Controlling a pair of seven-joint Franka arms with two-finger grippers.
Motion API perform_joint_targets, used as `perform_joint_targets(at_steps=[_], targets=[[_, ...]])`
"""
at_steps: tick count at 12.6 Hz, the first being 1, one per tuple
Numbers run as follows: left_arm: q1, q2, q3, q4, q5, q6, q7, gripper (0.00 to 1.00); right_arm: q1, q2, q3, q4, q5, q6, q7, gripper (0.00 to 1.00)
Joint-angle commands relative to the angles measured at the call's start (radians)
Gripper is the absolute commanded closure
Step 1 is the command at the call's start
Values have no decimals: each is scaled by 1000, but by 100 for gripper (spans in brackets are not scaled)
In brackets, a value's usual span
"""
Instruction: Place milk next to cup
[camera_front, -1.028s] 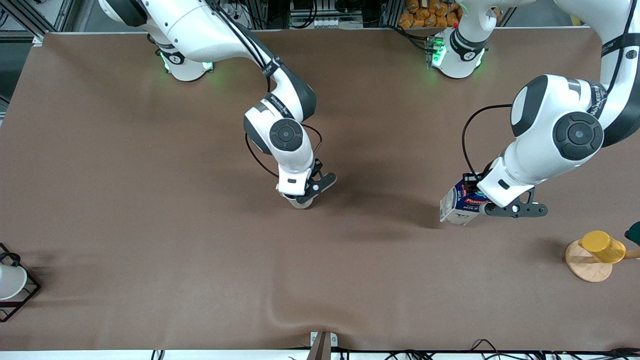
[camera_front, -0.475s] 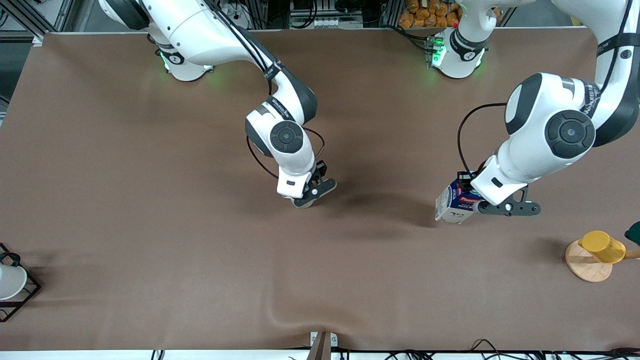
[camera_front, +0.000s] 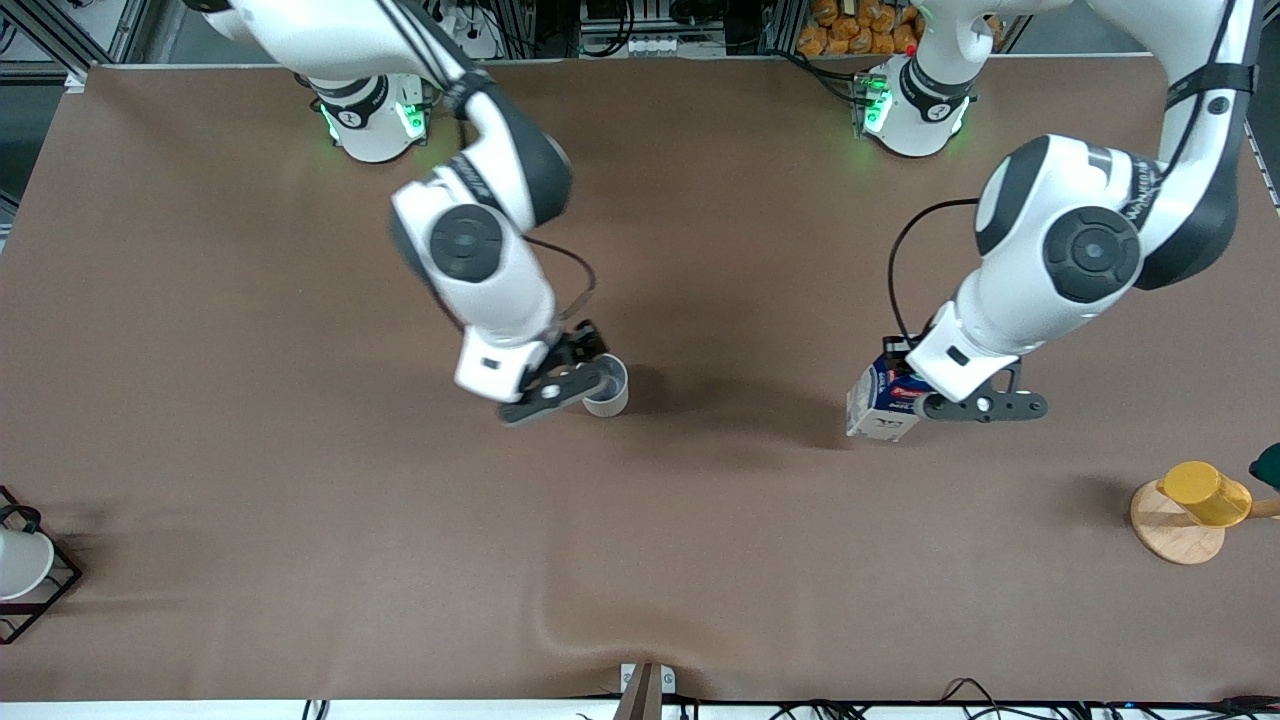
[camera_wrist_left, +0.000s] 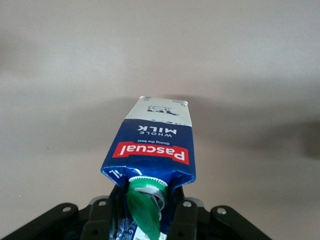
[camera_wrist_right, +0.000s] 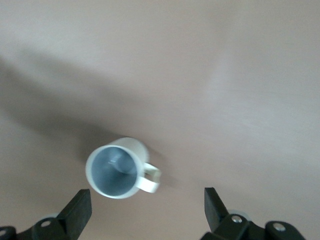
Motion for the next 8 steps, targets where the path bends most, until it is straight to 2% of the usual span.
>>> perform_joint_targets(at_steps=[1,3,6,8], targets=[[-58,1,-3,14,9,-27,-59,79,-120,-82,14,-65,19,-57,-55,0],[-133,12,-4,28,8,-27,-163,79,-200,-122,14,-65,19,-145,-123,0],[-253,85,-4,108,5,-27,-327,79,-307,-199,15,-85,19,-274,-197,0],[-331,131,-4,147,5,-27,-424,80,-382,-262,14,-124,20,-282,-268,0]])
